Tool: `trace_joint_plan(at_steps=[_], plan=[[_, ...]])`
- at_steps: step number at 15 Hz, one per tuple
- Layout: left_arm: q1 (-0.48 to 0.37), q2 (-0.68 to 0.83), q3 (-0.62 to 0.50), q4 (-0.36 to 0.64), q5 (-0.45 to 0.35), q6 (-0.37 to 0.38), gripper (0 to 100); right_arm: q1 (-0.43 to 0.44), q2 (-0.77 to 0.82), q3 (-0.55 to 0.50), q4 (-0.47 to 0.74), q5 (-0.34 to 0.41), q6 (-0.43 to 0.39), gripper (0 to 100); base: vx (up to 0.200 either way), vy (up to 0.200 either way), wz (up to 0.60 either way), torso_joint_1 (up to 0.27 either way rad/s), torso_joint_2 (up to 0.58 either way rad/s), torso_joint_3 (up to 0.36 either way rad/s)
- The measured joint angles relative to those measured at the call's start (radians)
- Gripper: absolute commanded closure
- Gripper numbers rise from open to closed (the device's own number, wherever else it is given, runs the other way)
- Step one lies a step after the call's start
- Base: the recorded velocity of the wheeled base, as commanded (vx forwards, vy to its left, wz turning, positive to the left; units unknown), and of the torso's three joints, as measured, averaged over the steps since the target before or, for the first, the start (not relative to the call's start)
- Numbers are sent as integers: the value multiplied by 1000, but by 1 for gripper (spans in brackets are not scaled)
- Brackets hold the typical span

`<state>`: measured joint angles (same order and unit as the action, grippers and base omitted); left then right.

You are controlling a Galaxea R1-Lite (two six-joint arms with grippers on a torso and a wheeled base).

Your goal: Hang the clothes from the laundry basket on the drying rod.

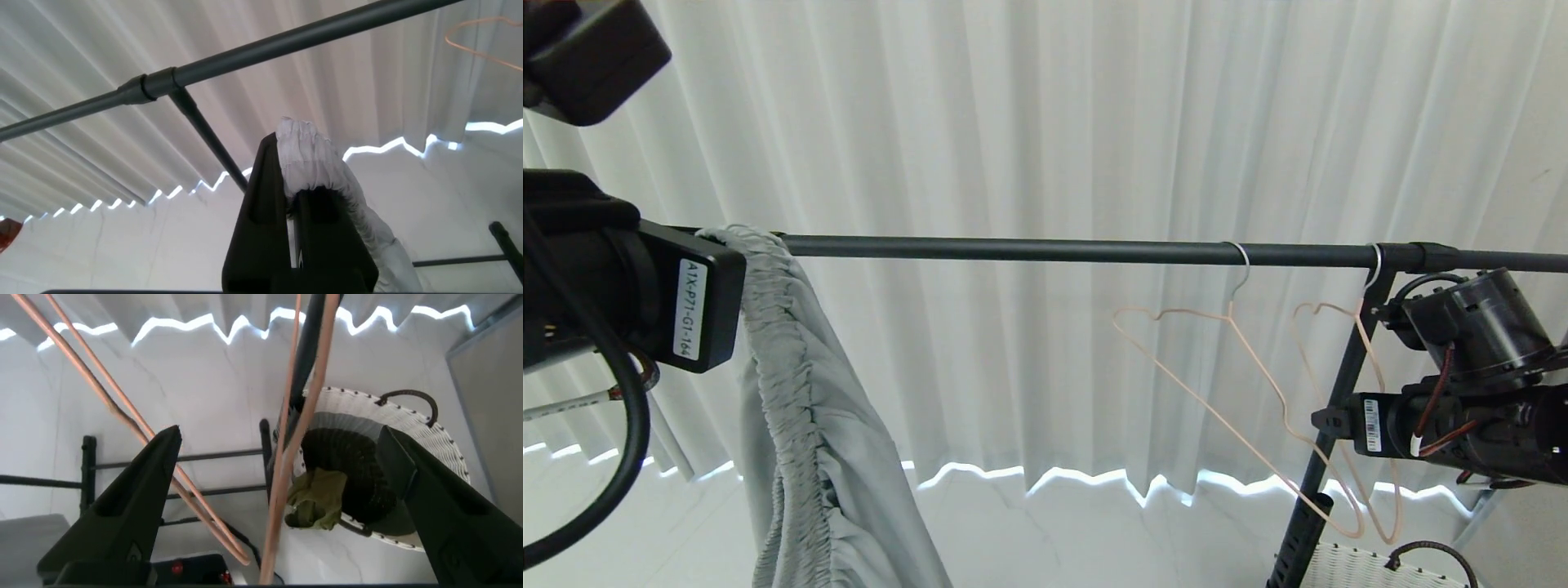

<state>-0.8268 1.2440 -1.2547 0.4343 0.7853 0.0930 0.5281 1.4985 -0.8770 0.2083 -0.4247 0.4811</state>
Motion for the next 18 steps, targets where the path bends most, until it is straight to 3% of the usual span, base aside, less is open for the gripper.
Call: trace_joint_plan(at_steps=[1, 18], plan=[[0, -1, 0, 0, 0, 0, 100, -2, 1, 0, 0, 0, 4, 100, 0, 0, 0, 0, 0, 0], [-6, -7, 6, 0, 0, 0, 100, -1, -61, 4, 1, -44, 0, 100, 0, 0, 0, 0, 0, 0]])
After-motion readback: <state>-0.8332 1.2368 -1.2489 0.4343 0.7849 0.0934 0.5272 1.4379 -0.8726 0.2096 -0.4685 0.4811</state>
